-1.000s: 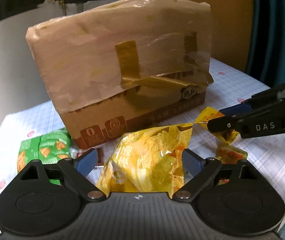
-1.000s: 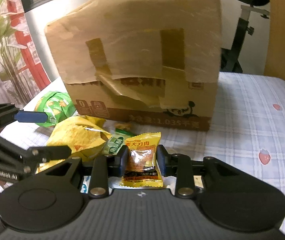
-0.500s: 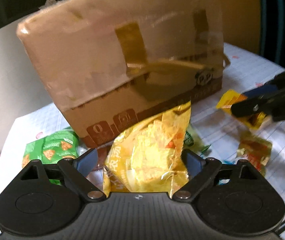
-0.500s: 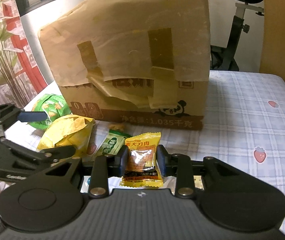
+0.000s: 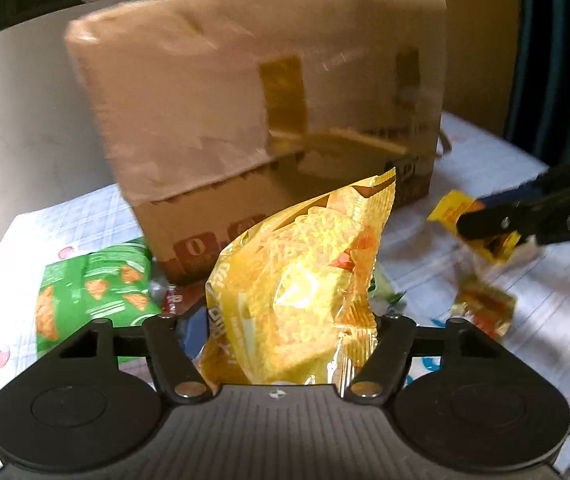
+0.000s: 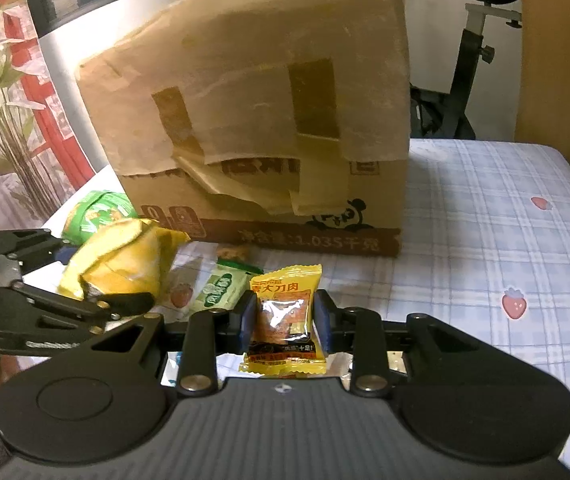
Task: Organize snacks
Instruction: 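Grasp the yellow chip bag with the left tool while the right tool holds the orange packet, then drop the yellow bag into the box with the left tool while the right tool drops the orange packet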
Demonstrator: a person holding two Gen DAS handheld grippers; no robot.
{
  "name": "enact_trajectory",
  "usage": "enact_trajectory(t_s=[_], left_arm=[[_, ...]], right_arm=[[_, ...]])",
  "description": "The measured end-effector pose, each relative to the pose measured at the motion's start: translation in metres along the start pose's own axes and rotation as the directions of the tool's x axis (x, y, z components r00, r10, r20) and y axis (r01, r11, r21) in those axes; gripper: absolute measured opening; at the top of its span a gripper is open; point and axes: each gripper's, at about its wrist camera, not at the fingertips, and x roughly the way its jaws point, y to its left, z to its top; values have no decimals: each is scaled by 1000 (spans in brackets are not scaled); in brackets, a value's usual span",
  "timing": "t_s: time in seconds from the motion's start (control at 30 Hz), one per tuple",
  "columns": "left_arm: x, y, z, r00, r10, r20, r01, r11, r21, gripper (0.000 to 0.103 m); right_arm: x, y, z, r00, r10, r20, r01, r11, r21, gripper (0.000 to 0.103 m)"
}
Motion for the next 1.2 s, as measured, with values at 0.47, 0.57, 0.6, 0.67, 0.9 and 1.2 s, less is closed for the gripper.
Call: enact_trajectory(t_s=[0.47,0.57,0.6,0.67,0.9,1.2], left_arm=[[-120,46,62,954,-93,285,138,980,-140,71],[-133,54,93,933,-103,346,161,977,-143,71],[-134,56,104,927,-104,360,165,976,-144,71],[-131,60,125,921,-100,377,163,977,-139,71],[-74,76,190,932,-84,352,173,958,-228,71],[-17,99,212,966,-3,258,94,934,-344,87]], right_arm=[[-66,28,52,974,106,201,-89,992,-94,33],[-80,35,74,958,132,253,-104,987,-123,33],[-83,37,81,953,141,267,-108,985,-133,33],[-87,39,96,945,148,293,-107,983,-152,33],[-69,34,139,938,119,325,-66,983,-169,33],[-43,22,167,949,75,308,-25,986,-162,33]])
